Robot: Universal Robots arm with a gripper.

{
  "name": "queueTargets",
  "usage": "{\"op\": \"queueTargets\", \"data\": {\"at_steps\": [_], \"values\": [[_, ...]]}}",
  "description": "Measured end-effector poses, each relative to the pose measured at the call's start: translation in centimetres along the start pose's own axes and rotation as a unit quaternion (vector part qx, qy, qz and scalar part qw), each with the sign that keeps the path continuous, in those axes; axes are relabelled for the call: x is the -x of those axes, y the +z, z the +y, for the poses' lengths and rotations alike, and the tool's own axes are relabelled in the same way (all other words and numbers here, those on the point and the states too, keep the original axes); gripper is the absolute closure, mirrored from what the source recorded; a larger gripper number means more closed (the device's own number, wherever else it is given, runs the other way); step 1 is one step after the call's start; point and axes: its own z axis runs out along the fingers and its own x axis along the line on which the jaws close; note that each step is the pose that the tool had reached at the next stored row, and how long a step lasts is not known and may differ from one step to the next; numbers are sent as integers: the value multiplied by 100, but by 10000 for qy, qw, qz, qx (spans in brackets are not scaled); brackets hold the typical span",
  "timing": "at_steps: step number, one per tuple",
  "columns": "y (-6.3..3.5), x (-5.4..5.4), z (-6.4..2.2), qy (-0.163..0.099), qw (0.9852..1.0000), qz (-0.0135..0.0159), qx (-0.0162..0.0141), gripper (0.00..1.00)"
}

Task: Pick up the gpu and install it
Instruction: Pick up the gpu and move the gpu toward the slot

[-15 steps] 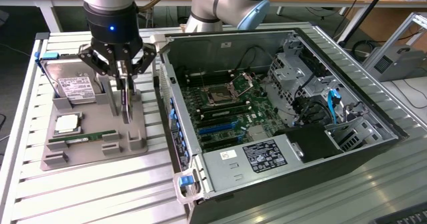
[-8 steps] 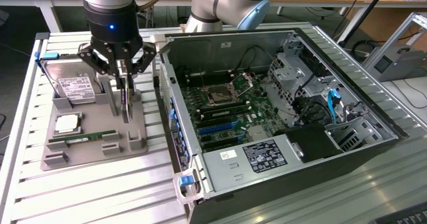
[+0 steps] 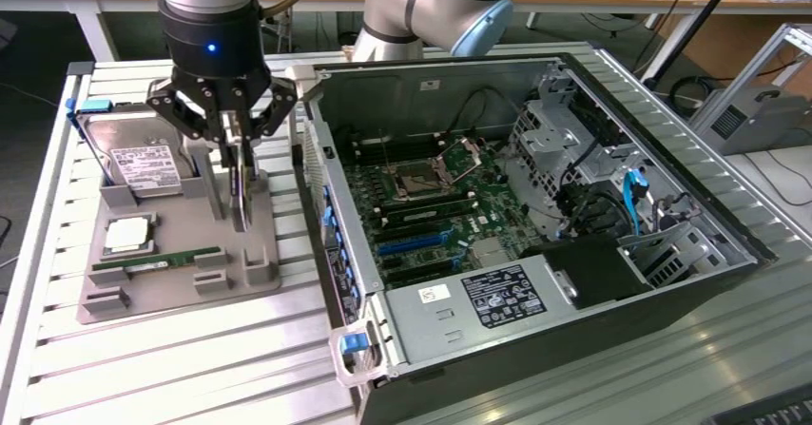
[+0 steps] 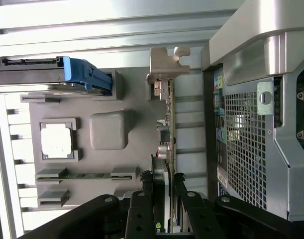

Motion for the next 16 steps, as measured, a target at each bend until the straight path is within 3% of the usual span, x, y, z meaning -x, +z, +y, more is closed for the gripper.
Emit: {"op": "queueTargets", "data": {"at_steps": [16], "values": [[-67,-1,-2,0,10000,0,0,73]]}}
